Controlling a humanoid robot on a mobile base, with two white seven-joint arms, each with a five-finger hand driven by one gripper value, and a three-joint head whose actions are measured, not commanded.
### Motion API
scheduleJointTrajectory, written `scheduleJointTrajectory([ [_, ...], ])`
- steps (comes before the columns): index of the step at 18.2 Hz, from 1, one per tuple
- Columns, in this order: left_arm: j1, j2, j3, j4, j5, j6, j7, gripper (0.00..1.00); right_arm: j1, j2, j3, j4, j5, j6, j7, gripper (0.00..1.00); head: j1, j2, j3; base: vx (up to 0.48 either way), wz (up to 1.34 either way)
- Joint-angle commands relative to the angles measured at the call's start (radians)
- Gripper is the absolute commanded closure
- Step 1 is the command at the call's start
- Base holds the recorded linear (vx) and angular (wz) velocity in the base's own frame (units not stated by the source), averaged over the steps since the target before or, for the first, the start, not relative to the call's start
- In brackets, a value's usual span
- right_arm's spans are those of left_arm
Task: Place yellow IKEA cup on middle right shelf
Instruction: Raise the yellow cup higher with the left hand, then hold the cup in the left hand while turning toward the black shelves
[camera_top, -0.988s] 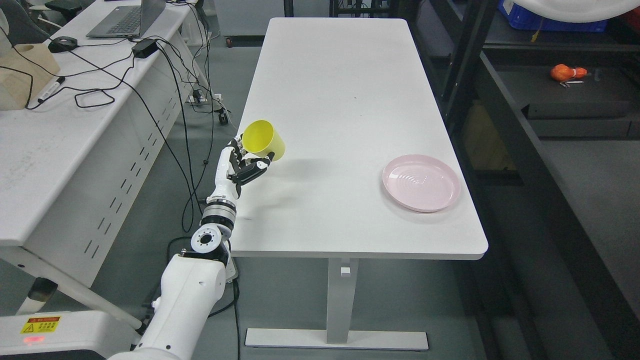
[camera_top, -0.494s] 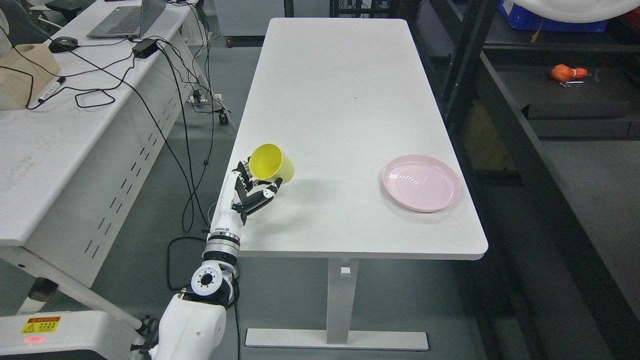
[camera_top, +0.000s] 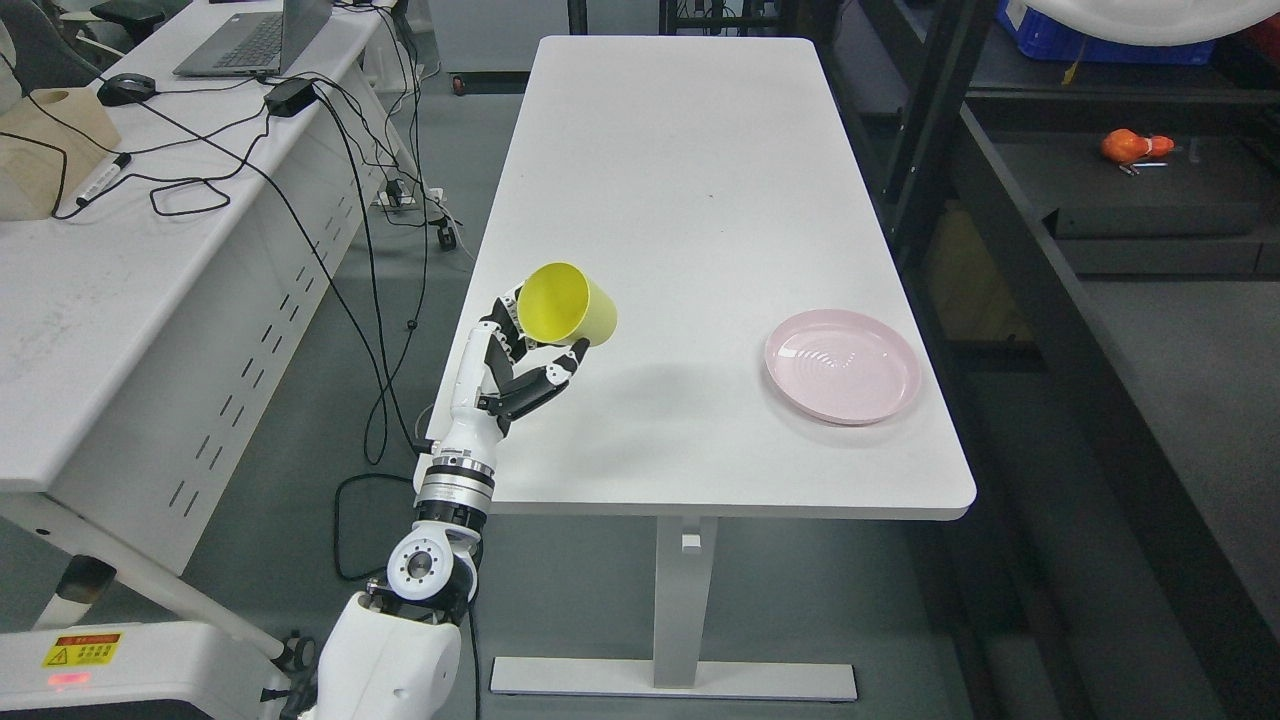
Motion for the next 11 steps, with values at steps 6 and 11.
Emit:
scheduleJointTrajectory([
  [6,0.010,0.017,-0.080,-0.140,0.003,0.002,0.004,1.00,0.012,-0.017,0.017,0.000,-0.025,0.000,-0.001,0.01,0.0000,0.000,0.000,0.000,0.00],
  [11,0.015,0.017,-0.078,-0.142,0.003,0.001,0.004,1.00,0.014,-0.017,0.017,0.000,-0.025,0.000,-0.001,0.01,0.0000,0.000,0.000,-0.011,-0.01],
])
